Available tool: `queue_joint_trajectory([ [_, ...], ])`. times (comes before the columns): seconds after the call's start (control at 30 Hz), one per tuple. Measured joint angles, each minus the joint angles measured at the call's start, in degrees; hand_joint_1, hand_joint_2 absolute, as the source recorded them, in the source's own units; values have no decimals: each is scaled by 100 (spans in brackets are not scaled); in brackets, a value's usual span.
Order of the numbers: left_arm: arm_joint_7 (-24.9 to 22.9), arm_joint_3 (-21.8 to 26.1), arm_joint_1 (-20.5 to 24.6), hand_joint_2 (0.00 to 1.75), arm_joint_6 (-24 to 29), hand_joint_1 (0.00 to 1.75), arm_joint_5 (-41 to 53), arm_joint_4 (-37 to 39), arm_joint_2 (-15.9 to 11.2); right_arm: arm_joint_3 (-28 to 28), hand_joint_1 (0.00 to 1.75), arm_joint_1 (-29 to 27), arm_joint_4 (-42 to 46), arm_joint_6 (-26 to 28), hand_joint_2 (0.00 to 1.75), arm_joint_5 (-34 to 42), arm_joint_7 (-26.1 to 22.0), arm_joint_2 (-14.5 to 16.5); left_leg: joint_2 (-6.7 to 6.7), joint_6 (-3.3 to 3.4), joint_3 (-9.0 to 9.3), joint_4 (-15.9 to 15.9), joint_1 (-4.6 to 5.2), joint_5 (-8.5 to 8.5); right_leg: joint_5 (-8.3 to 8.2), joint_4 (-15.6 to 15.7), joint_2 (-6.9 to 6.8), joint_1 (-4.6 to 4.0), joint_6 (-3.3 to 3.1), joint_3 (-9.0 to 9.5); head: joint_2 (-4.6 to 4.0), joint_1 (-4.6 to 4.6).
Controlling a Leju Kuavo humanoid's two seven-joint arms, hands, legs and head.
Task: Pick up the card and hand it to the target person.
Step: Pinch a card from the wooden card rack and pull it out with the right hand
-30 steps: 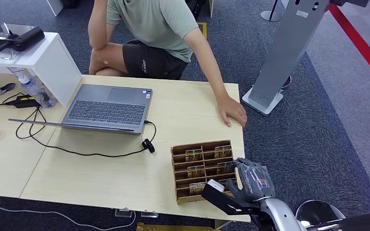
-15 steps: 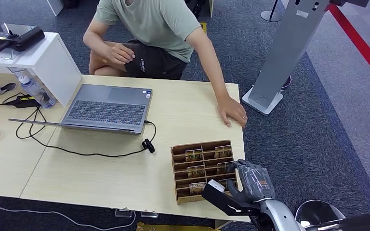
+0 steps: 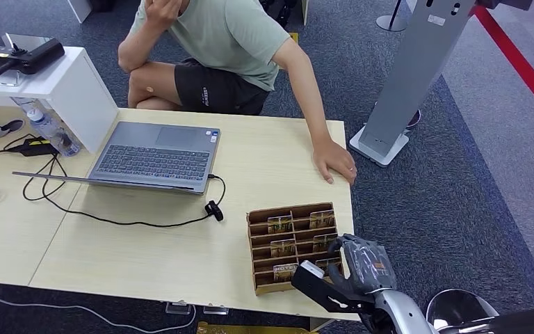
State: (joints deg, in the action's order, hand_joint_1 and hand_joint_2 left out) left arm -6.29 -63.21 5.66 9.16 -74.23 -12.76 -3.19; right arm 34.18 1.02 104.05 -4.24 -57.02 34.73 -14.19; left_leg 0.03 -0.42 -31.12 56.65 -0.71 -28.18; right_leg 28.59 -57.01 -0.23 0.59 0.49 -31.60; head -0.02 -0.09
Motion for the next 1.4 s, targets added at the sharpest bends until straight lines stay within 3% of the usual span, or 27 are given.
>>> queue_joint_trajectory([
  [1.07, -7, -2, 2, 0, -22, 0, 132, 0, 4, 107, 82, -15, -297, 7, 175, 157, 4, 0, 0, 0, 0, 0, 0, 0, 0, 0, 0, 0, 0, 0, 0, 0],
  [1.4, -7, -2, 2, 0, -22, 0, 129, 0, 4, 122, 91, -1, -383, 7, 175, 188, -4, 0, 0, 0, 0, 0, 0, 0, 0, 0, 0, 0, 0, 0, 0, 0],
])
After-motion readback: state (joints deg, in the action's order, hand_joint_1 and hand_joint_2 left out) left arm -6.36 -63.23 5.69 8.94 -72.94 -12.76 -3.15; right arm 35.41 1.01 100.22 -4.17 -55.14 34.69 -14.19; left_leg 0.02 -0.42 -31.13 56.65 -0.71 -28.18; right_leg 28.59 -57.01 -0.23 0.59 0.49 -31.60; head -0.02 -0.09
